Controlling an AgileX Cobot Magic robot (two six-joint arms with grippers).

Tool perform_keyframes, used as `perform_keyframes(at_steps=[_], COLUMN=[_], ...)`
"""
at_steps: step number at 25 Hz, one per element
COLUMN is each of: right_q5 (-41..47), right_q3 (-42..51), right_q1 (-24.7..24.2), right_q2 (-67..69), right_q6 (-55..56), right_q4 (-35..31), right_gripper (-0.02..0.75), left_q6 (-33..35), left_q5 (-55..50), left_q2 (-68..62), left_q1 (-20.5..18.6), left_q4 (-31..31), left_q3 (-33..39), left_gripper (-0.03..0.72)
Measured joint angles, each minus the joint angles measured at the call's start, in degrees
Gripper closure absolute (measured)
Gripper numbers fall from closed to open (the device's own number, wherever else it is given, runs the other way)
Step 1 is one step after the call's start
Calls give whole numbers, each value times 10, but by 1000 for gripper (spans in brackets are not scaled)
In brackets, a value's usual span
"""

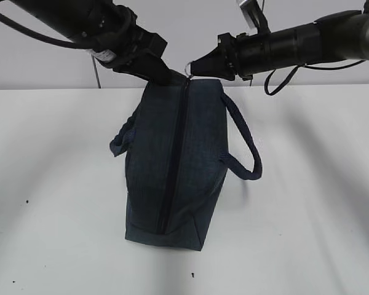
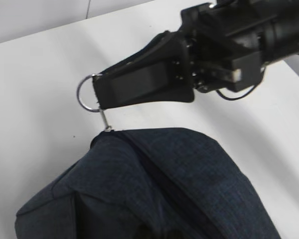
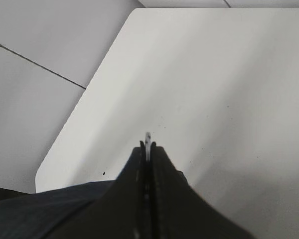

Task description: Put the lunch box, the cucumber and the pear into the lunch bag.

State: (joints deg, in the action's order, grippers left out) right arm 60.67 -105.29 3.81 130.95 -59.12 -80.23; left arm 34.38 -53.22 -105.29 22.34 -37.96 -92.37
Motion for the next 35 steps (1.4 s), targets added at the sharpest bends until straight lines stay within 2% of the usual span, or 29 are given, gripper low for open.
perform_keyframes(at_steps=[6, 13, 25, 30, 35], right_q5=[5, 21, 28, 3, 9], right_q3=[0, -2, -28, -74, -133], right_q1=[-9, -9, -20, -33, -35], right_q2=[16, 29, 37, 46, 48], right_q6=[1, 12, 16, 21, 75], right_q4=[0, 1, 16, 100, 209], right_gripper=[733, 733, 729, 630, 453], left_q6=[27, 67, 72, 63, 57], left_q5=[-16, -21, -15, 11, 59], left_q2=[25, 26, 11, -18, -44], left_q1=[0, -1, -4, -4, -3], left_q4=[-23, -87, -108, -144, -173], left_q3=[0, 5, 5, 5, 5], left_gripper=[676, 676, 676, 676, 676])
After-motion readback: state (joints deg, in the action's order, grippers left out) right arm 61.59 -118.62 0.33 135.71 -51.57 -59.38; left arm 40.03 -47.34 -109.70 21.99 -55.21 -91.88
